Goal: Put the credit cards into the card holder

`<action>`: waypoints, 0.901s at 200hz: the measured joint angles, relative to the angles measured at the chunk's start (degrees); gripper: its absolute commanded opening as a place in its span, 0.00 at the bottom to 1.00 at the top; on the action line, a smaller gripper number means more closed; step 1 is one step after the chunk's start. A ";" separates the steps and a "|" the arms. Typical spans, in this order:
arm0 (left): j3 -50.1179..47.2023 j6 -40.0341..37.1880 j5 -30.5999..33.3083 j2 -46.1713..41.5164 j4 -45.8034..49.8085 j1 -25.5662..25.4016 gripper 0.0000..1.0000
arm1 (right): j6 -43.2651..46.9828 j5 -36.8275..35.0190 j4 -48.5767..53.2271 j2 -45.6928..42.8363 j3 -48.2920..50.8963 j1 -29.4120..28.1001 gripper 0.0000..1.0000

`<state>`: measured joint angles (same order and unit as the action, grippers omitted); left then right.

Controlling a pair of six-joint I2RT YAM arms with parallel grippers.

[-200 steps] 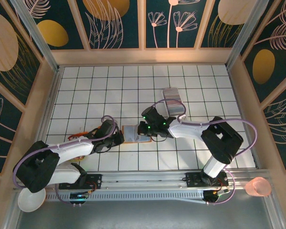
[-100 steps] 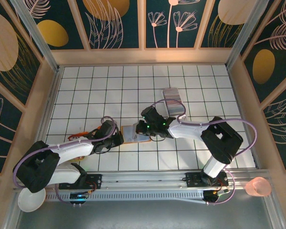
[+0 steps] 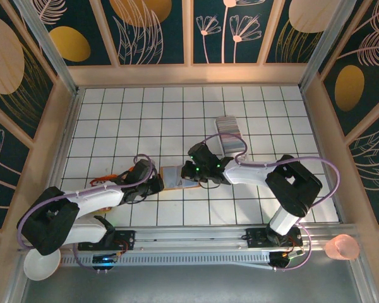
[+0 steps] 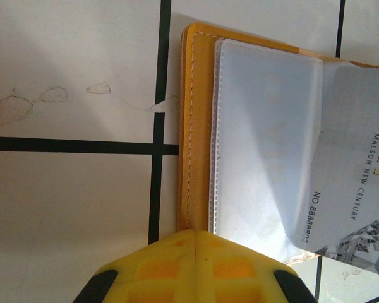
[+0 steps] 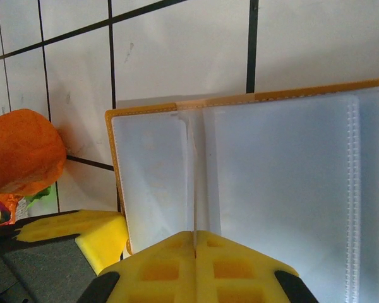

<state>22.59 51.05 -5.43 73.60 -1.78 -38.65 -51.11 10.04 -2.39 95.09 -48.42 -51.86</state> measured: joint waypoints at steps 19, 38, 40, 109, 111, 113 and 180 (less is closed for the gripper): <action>0.00 0.00 0.00 0.00 -0.02 0.00 0.00 | -0.50 0.39 -0.79 0.00 0.44 0.00 0.00; -0.11 0.00 0.00 -0.02 -0.17 0.00 0.00 | -0.70 0.76 -1.55 0.00 0.74 0.00 0.00; -0.11 0.00 0.00 -0.04 -0.17 0.00 0.00 | -0.74 0.76 -1.70 0.00 0.81 0.00 0.00; -0.22 -0.02 0.15 -0.11 -0.22 0.00 0.00 | -2.01 2.75 -5.40 -0.11 3.21 0.07 0.00; -0.22 -0.02 0.15 -0.11 -0.22 0.00 0.00 | -2.01 2.80 -5.42 -0.11 3.23 0.09 0.00; -0.22 -0.02 0.15 -0.11 -0.22 0.00 0.00 | -2.01 2.89 -5.42 -0.11 3.26 0.11 0.00; -0.44 -0.42 0.17 -0.59 -0.11 0.00 0.00 | -2.86 4.00 -7.74 -0.11 4.24 0.35 0.00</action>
<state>22.15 50.63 -5.26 73.01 -1.89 -38.65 -53.98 14.04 -10.13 94.98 -44.18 -51.51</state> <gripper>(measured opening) 0.039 0.049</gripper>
